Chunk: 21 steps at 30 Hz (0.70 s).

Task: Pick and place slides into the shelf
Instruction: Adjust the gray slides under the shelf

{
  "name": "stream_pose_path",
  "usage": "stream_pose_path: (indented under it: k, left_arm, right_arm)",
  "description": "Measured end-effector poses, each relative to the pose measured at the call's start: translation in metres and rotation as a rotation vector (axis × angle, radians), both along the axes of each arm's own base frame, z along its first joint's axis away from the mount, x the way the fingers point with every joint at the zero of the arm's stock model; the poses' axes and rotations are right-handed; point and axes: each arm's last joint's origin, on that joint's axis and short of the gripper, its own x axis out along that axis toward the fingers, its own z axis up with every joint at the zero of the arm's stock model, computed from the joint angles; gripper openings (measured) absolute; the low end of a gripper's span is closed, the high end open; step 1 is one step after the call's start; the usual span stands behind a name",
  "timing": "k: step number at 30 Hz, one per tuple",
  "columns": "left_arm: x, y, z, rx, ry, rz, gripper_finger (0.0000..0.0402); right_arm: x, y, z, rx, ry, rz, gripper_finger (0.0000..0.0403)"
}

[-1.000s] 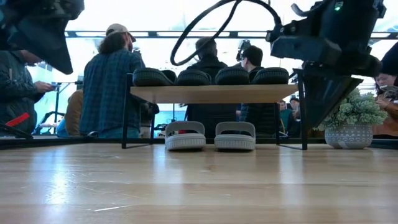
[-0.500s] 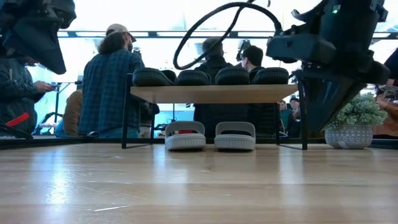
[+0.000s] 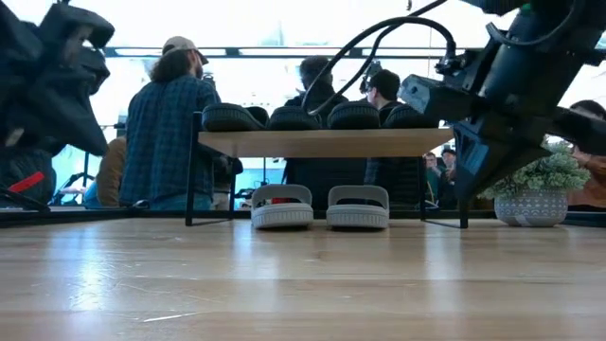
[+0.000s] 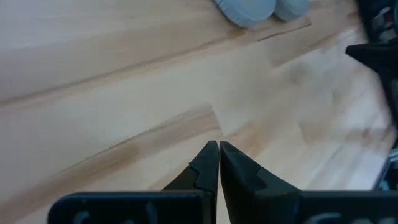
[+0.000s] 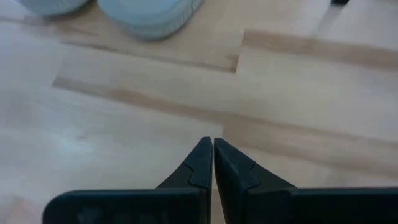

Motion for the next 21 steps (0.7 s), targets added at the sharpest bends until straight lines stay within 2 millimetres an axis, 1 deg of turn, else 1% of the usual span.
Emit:
stream_pose_path:
  k: [4,9,12,16,21]
  left_arm:
    - [0.003,0.001,-0.018,-0.015,-0.056,0.022,0.0]
    - [0.011,0.001,-0.036,0.077,-0.141,0.082,0.0]
    - [0.021,-0.001,-0.043,0.132,-0.174,0.117,0.0]
    - [0.039,-0.006,-0.051,0.235,-0.201,0.138,0.0]
    - [0.059,-0.009,-0.061,0.374,-0.175,0.2,0.0]
  right_arm:
    - [0.0,-0.005,-0.002,-0.043,0.018,0.031,0.0009]
    - [0.009,-0.004,0.006,-0.085,0.07,0.173,0.0009]
    - [0.013,-0.003,0.011,-0.102,0.093,0.237,0.0009]
    - [0.015,-0.002,0.015,-0.101,0.091,0.245,0.0009]
    - [0.015,-0.001,0.015,-0.081,0.1,0.249,0.0009]
